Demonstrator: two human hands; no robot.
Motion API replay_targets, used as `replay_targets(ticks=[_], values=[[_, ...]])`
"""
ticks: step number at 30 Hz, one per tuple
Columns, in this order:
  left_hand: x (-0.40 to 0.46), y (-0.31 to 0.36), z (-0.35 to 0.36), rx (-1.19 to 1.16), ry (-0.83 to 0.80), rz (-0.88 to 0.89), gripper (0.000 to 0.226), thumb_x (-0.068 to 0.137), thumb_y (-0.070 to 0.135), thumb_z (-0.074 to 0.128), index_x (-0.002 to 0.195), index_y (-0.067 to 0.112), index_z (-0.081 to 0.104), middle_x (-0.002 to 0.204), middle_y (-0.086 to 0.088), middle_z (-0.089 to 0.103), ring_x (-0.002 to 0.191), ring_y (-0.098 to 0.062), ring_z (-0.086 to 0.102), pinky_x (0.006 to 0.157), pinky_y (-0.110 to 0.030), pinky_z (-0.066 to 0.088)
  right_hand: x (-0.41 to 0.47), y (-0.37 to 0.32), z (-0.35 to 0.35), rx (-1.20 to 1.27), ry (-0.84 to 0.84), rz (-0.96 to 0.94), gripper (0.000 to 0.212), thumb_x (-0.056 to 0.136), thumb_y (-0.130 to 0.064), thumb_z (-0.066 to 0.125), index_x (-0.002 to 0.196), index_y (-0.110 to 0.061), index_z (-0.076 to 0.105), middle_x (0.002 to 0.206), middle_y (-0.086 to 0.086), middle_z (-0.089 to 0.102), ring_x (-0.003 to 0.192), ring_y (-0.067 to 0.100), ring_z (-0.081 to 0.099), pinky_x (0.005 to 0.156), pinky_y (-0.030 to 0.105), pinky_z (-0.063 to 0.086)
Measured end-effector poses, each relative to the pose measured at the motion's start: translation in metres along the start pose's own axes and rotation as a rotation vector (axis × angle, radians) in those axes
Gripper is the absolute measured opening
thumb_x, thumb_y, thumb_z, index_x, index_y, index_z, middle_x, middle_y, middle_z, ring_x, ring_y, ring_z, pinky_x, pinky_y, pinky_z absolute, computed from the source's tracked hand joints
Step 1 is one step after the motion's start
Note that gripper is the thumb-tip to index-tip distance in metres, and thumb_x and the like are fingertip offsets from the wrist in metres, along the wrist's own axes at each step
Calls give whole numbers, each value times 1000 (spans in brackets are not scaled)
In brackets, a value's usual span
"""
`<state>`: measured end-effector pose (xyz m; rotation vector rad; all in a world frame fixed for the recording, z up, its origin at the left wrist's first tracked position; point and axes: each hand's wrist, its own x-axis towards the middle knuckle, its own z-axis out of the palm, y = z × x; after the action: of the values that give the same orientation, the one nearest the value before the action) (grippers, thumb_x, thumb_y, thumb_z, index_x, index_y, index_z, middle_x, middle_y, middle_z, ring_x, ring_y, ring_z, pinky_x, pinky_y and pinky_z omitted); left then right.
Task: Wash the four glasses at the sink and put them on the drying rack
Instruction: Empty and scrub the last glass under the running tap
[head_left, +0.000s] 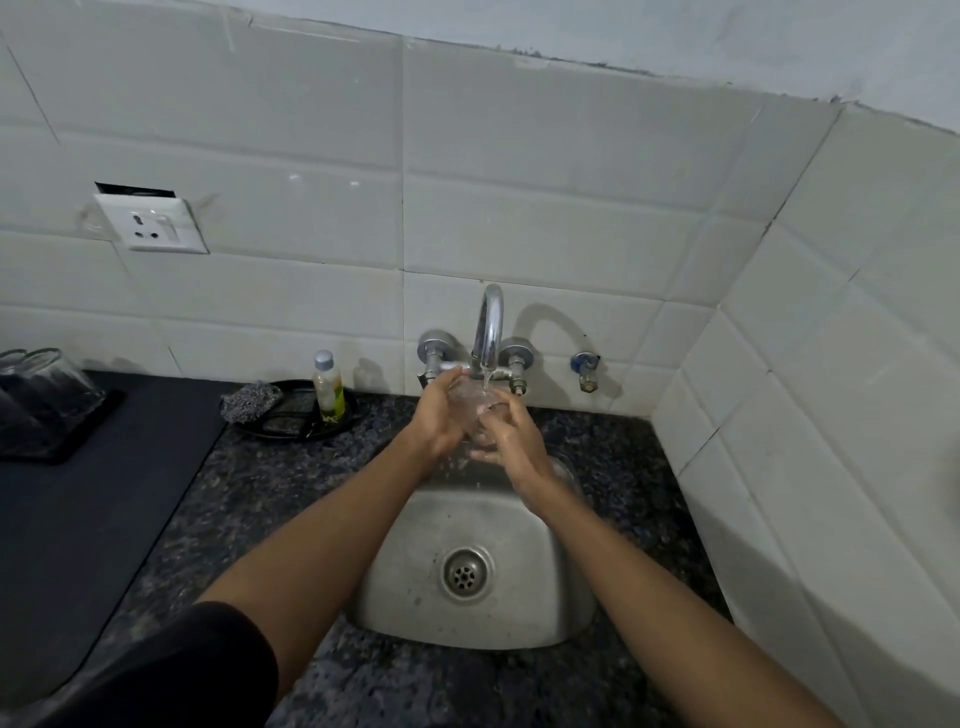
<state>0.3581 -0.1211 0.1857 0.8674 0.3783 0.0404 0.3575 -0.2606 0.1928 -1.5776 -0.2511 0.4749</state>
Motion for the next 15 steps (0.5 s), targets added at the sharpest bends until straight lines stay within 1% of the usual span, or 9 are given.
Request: replay_targets(ticks=[2, 3, 4, 6, 8, 10, 12, 13, 15], values=[[2, -2, -2, 44, 15, 11, 33, 101, 38, 57, 111, 8, 67, 111, -21, 72, 99, -34, 72, 98, -51, 53, 0, 0, -2, 213, -19, 99, 34, 102, -13, 56, 133, -26, 58, 126, 16, 67, 95, 33, 75, 79, 45, 65], [6, -3, -6, 81, 21, 28, 38, 98, 39, 61, 117, 6, 67, 119, -23, 71, 108, -39, 70, 103, -55, 51, -1, -1, -3, 359, -36, 150, 35, 101, -9, 54, 135, -19, 58, 125, 21, 67, 95, 36, 74, 80, 46, 64], [4, -3, -5, 149, 40, 55, 43, 98, 40, 61, 121, 4, 66, 122, -23, 70, 114, -41, 68, 104, -56, 51, -1, -3, -6, 473, -49, 189, 36, 101, -9, 53, 136, -12, 58, 122, 24, 67, 96, 38, 72, 82, 47, 63], [2, -4, -4, 316, 96, 139, 39, 102, 41, 56, 120, 9, 69, 120, -17, 72, 114, -37, 69, 101, -53, 54, -4, -6, -9, 544, -66, 222, 32, 103, -19, 54, 132, -7, 62, 113, 23, 70, 97, 35, 72, 85, 48, 62], [-4, -7, 1, 440, 123, 219, 35, 104, 44, 53, 116, 16, 69, 122, -11, 70, 111, -27, 68, 94, -43, 56, -3, -6, -10, 422, -76, 212, 35, 103, -40, 61, 128, -15, 65, 110, 15, 75, 98, 29, 74, 84, 46, 62], [-8, -11, 2, 547, 91, 316, 29, 107, 41, 48, 113, 19, 65, 116, -7, 69, 105, -21, 67, 87, -34, 56, 0, -5, -10, 213, -26, 188, 43, 97, -48, 69, 131, -21, 61, 118, 11, 72, 96, 26, 76, 81, 44, 65], [-10, -10, -3, 750, -10, 479, 29, 110, 33, 44, 116, 15, 65, 111, -8, 70, 104, -20, 68, 91, -35, 55, 4, -1, -13, 80, 54, 170, 48, 94, -44, 73, 134, -22, 59, 121, 10, 69, 87, 24, 76, 78, 41, 65], [-11, -9, -7, 883, -80, 565, 30, 111, 29, 42, 121, 13, 65, 114, -8, 69, 107, -18, 66, 94, -33, 54, 5, -1, -15, 40, 80, 156, 48, 94, -43, 75, 134, -21, 59, 119, 10, 69, 81, 22, 74, 73, 37, 65], [-12, -6, -17, 1144, -215, 698, 34, 111, 25, 40, 137, 12, 59, 135, -8, 63, 123, -13, 58, 107, -25, 45, 6, 0, -21, -37, 112, 124, 48, 91, -43, 78, 128, -20, 61, 115, 10, 71, 74, 19, 69, 64, 29, 59]])
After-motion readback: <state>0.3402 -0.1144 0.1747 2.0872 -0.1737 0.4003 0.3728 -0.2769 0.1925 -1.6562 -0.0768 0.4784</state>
